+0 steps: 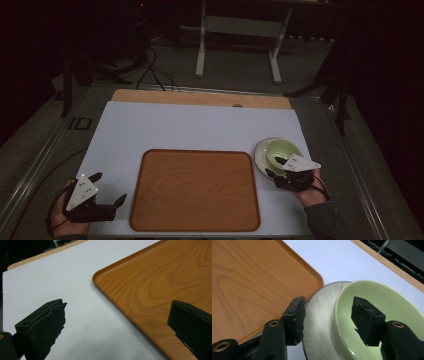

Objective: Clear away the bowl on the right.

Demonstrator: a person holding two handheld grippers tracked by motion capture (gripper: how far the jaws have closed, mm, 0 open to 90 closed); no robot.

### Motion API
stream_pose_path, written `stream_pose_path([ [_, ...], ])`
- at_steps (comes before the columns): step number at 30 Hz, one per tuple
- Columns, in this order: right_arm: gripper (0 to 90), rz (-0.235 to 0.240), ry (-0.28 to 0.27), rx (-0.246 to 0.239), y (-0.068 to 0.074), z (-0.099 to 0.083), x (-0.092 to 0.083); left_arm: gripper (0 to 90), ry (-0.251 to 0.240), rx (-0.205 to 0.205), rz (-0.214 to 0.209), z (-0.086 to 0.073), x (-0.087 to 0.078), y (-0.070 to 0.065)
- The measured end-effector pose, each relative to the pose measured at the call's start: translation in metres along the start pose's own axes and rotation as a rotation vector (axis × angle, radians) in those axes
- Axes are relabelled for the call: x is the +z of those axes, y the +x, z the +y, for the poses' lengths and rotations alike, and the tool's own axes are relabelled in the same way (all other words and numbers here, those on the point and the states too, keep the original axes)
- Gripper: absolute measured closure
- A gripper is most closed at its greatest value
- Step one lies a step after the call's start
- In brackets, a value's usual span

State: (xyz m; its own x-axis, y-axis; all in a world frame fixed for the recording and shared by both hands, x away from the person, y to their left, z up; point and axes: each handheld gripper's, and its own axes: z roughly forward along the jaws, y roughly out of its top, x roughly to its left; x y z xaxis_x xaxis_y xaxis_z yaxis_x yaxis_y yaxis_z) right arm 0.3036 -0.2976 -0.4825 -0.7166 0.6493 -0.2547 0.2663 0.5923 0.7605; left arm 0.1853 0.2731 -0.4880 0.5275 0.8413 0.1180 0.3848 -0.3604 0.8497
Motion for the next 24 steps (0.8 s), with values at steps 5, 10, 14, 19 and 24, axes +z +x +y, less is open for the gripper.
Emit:
stream_pose_path([
  [5,54.2,-0.005,0.025,0.005,-0.003,-0.005,0.005,1.2,-0.001,0.0,0.0,0.0,0.0,0.0],
  [10,61.0,-0.027,0.055,0.006,-0.004,-0.009,0.009,1.2,-0.003,0.0,0.0,0.0,0.0,0.0],
  [14,69.0,-0.034,0.081,-0.002,-0.004,-0.01,0.012,1.2,-0.003,0.0,0.0,0.0,0.0,0.0],
  [19,74.2,-0.04,0.121,-0.015,-0.004,-0.011,0.018,1.2,-0.004,-0.001,0.0,0.0,0.0,0.0],
  [24,76.0,-0.048,0.158,-0.037,-0.004,-0.009,0.022,1.3,-0.004,0.0,0.001,0.0,-0.001,0.0],
])
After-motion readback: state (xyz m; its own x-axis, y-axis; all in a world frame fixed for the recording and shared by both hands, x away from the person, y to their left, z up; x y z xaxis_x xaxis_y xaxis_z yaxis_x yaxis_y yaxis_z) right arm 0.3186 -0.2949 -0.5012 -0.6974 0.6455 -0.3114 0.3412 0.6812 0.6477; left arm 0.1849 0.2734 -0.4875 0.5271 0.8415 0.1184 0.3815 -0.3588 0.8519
